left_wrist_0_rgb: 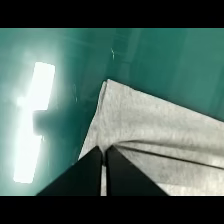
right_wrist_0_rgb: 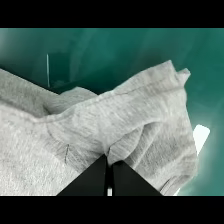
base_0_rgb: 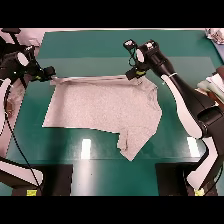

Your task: Fold the shirts.

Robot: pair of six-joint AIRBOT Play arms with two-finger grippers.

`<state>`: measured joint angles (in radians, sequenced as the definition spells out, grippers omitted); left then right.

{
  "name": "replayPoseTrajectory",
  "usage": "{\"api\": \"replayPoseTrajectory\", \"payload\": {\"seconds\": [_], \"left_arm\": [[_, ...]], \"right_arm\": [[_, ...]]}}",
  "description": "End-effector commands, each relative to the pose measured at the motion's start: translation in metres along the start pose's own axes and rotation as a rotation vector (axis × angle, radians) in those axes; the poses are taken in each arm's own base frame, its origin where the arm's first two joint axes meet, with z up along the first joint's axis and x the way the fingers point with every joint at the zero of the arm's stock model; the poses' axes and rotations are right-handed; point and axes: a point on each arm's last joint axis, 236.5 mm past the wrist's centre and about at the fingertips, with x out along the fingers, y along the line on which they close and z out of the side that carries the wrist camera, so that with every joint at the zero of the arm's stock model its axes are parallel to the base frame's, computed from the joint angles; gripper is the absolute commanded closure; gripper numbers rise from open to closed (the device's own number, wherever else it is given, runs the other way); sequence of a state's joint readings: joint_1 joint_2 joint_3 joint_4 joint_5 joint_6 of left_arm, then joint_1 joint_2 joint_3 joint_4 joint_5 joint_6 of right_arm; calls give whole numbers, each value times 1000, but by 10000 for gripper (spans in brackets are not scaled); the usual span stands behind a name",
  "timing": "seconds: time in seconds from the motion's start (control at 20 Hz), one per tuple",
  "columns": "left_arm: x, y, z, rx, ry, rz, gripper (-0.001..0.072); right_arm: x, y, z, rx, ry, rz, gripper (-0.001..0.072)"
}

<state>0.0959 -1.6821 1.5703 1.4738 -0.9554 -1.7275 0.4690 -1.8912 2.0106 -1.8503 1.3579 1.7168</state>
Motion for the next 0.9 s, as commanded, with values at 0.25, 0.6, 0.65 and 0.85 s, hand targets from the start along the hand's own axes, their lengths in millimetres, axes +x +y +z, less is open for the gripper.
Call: {"api": "replayPoseTrajectory", "payload": {"seconds": [0.25, 0.6, 0.65, 0.85], "left_arm": [[5, 5, -1, 6, -11, 15, 684], [6, 8, -18, 9, 60, 27, 682], [8, 9, -24, 8, 78, 30, 682], [17, 13, -48, 0, 144, 37, 681]], "right_arm": [[26, 17, -64, 31, 218, -64, 696], [17, 48, -89, 65, 221, 85, 692], [9, 45, -89, 73, 213, 89, 690], [-30, 30, -79, 121, 132, 114, 431]]}}
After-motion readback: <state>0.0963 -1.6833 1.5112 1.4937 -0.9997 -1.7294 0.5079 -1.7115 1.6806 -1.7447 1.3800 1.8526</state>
